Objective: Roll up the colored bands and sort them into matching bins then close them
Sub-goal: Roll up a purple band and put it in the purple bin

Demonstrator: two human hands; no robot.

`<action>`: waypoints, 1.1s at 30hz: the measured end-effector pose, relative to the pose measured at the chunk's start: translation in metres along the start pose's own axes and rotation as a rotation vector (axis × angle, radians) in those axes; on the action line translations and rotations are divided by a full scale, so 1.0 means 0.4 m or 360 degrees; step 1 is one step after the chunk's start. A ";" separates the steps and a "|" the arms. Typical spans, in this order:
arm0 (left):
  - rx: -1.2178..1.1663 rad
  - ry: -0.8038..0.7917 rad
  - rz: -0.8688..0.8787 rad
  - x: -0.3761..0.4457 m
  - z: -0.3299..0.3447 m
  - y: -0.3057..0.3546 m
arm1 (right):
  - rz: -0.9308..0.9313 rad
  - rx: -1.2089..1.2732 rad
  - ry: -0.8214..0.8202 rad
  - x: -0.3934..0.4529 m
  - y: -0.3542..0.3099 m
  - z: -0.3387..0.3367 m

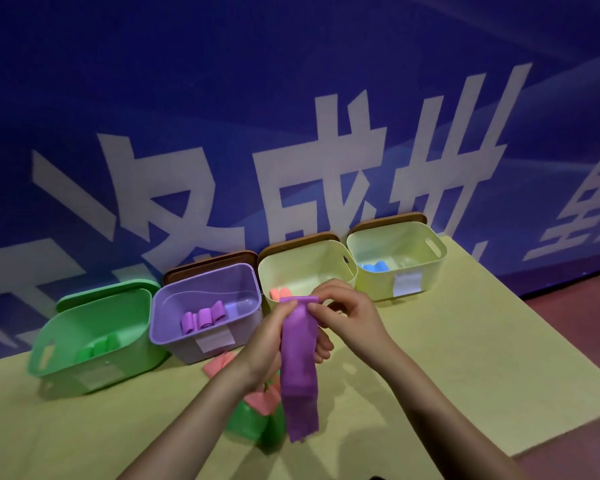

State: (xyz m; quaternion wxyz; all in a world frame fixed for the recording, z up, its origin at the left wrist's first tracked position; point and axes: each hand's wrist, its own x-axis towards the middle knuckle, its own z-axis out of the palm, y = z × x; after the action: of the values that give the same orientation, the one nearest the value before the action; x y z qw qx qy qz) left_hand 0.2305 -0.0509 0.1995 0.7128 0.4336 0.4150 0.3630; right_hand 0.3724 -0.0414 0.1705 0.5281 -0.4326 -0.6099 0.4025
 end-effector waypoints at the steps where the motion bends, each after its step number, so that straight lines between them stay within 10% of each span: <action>1: -0.0028 0.0003 -0.0019 -0.003 -0.005 0.001 | 0.0005 0.0005 0.0016 0.008 0.005 0.007; 13: -0.0173 0.0554 0.0184 -0.015 -0.005 -0.041 | -0.0138 -0.0017 0.0279 -0.017 0.011 0.036; 33: -0.0243 0.0346 0.0105 -0.006 0.087 -0.109 | -0.0425 -0.0542 0.0072 -0.135 0.023 -0.133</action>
State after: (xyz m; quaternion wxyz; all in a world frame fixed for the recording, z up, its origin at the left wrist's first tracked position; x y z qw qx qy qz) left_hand 0.2681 -0.0798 0.1699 0.6823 0.3496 0.4465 0.4615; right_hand 0.4297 -0.0883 0.1519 0.5095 -0.4398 -0.7091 0.2102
